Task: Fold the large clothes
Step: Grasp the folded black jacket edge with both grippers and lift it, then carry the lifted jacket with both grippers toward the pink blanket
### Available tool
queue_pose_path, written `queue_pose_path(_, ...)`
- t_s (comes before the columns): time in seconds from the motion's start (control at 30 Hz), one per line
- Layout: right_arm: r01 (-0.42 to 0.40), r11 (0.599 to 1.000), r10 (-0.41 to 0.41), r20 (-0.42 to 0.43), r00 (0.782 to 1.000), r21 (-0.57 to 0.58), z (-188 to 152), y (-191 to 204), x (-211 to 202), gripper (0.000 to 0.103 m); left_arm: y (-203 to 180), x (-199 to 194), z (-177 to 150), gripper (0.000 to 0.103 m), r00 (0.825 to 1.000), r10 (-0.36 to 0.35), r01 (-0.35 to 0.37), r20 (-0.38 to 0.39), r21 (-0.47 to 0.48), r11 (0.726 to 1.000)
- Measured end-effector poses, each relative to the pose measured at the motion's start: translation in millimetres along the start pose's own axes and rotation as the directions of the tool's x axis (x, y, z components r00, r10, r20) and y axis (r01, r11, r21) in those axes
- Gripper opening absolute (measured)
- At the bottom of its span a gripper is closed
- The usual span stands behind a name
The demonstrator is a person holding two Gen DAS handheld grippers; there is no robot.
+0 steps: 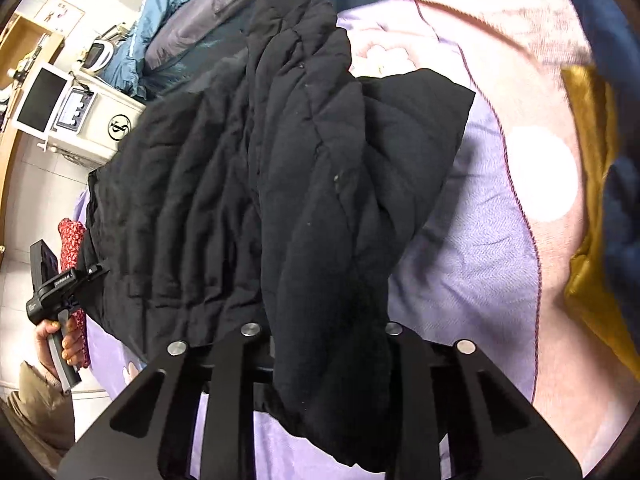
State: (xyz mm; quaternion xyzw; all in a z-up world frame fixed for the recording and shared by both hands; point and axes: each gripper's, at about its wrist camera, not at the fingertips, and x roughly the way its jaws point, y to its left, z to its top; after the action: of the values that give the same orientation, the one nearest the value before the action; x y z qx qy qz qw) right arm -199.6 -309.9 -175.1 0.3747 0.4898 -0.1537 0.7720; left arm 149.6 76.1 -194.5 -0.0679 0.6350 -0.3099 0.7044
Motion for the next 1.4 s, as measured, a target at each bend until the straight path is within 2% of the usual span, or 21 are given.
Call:
queue_pose_path(0.13,0.014,0.996,-0.012,0.027,1.000,-0.087,-5,34,-25,0.022,-3,-33,-20,0.029,0.998,-0.056,0.055,0.020,0.024,0.998)
queue_pose_path(0.23,0.017,0.989,-0.016,0.008,1.000,-0.146,-20,55,-39,0.022,-8,-52,-41,0.029,0.999,-0.053,0.052,0.010,0.066,0.996)
queue_pose_path(0.33,0.019,0.981,-0.025,-0.028,0.999,-0.191,-50,66,-43,0.022,4,-69,-72,0.029,0.999,-0.044,0.044,-0.010,0.075,0.996)
queue_pose_path(0.5,0.040,0.986,-0.053,-0.071,0.996,-0.162,-83,67,-30,0.022,40,-68,-103,0.029,0.997,-0.070,0.069,-0.034,-0.008,0.998)
queue_pose_path(0.57,0.058,0.985,-0.068,-0.056,0.996,-0.165,-78,79,-31,0.021,33,-61,-95,0.028,0.997,-0.065,0.065,-0.029,0.001,0.998)
queue_pose_path(0.63,0.086,0.974,-0.096,-0.035,0.995,-0.211,-68,94,-35,0.020,26,-60,-90,0.027,0.998,-0.055,0.056,-0.018,0.049,0.997)
queue_pose_path(0.73,0.111,0.960,-0.113,0.009,0.994,-0.256,-54,112,-52,0.018,19,-68,-87,0.025,0.995,-0.097,0.097,0.002,0.065,0.993)
queue_pose_path(0.83,0.145,0.940,-0.120,0.099,0.988,-0.310,-35,138,-88,0.017,-3,-74,-81,0.024,0.988,-0.153,0.151,0.022,0.083,0.985)
queue_pose_path(1.0,0.232,0.880,-0.136,0.248,0.959,-0.414,-19,160,-162,0.016,-79,-81,-76,0.024,0.965,-0.252,0.237,0.068,0.178,0.955)
queue_pose_path(1.1,0.262,0.882,-0.139,0.313,0.939,-0.393,-10,146,-205,0.016,-144,-84,-71,0.024,0.947,-0.306,0.272,0.095,0.265,0.925)
queue_pose_path(1.23,0.303,0.896,-0.155,0.412,0.898,-0.325,-3,92,-271,0.016,-246,-72,-70,0.024,0.925,-0.366,0.302,0.102,0.386,0.872)
queue_pose_path(1.3,0.318,0.906,-0.168,0.453,0.875,-0.279,-7,54,-305,0.016,-297,-58,-76,0.024,0.918,-0.389,0.321,0.080,0.427,0.845)
queue_pose_path(1.4,0.347,0.920,-0.219,0.497,0.840,-0.182,-21,-20,-360,0.016,-393,-21,-92,0.024,0.908,-0.420,0.360,0.008,0.498,0.789)
